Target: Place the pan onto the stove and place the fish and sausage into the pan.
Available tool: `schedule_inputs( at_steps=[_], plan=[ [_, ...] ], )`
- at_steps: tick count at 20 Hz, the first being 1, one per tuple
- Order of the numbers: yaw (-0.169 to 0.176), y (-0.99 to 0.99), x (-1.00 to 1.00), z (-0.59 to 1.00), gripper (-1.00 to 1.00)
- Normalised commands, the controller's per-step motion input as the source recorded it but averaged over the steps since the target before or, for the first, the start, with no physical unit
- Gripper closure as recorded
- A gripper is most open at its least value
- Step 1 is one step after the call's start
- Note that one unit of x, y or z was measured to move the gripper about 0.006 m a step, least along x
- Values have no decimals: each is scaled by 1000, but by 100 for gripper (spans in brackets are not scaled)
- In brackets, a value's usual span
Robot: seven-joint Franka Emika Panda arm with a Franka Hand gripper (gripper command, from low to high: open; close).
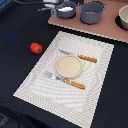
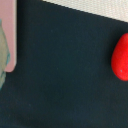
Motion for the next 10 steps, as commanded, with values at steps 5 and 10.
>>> schedule_inputs(
  at_steps=[5,10],
  plan=[
    [-84,-686,-150,-262,-100],
    [-97,-411,-281,-286,-100]
  ],
)
